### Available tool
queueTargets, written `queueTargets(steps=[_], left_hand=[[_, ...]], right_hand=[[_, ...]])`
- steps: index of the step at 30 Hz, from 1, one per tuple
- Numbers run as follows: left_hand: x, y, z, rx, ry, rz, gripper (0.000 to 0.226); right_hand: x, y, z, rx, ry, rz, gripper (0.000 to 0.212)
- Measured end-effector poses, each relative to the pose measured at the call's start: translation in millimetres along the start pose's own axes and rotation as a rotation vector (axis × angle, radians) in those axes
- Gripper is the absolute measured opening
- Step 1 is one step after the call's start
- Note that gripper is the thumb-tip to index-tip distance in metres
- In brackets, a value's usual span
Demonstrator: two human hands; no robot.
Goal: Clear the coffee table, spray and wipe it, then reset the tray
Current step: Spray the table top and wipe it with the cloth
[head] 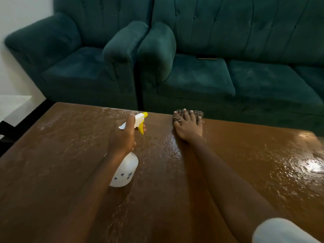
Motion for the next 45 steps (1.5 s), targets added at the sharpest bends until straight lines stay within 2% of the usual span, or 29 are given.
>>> queueTargets(steps=[4, 8, 10, 14, 18, 21, 23, 27, 30, 33, 45], left_hand=[[1, 2, 2, 0.000, -0.034, -0.027, 0.070], [0, 2, 6, 0.009, -0.074, -0.029, 0.062], [1, 3, 7, 0.020, -0.073, -0.041, 0.061], [-2, 2, 8, -0.006, -0.070, -0.051, 0.073], [-9, -2, 7, -0.024, -0.088, -0.099, 0.054], [-7, -5, 7, -0.022, -0.046, -0.091, 0.064], [-2, -5, 9, 0.032, -0.007, -0.046, 0.059], [9, -9, 18, 0.170, 0.041, -0.012, 0.063], [20, -15, 26, 0.307, 0.034, -0.010, 0.053], [36, -10, 34, 0.380, 0.053, 0.026, 0.058], [58, 0, 83, 0.220, -0.056, 0.019, 0.054]], right_hand=[[-43, 44, -16, -0.047, -0.019, 0.241, 0.053], [-118, 29, -25, -0.076, -0.010, 0.367, 0.058], [-140, 3, -26, -0.092, -0.008, 0.326, 0.057], [-122, -53, -19, -0.102, -0.037, 0.075, 0.064], [-66, -55, -13, -0.064, -0.034, -0.075, 0.059], [-45, -17, -10, -0.061, -0.005, -0.032, 0.056], [-43, 2, -10, -0.044, 0.005, 0.021, 0.056], [-43, 3, -7, -0.008, 0.037, 0.028, 0.055], [-42, 3, -6, -0.007, 0.051, 0.027, 0.054], [-42, 5, -6, -0.010, 0.052, 0.024, 0.054], [-21, 22, -8, 0.025, 0.022, -0.092, 0.055]])
Point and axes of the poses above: each hand's wrist, its own x-axis towards the middle knuckle, its own z-axis out of the back of the hand, y = z × x, the point moved 4 cm from there along x, towards the middle knuckle, and after that the axes turned 8 degrees about -x, right-handed, at the moved point
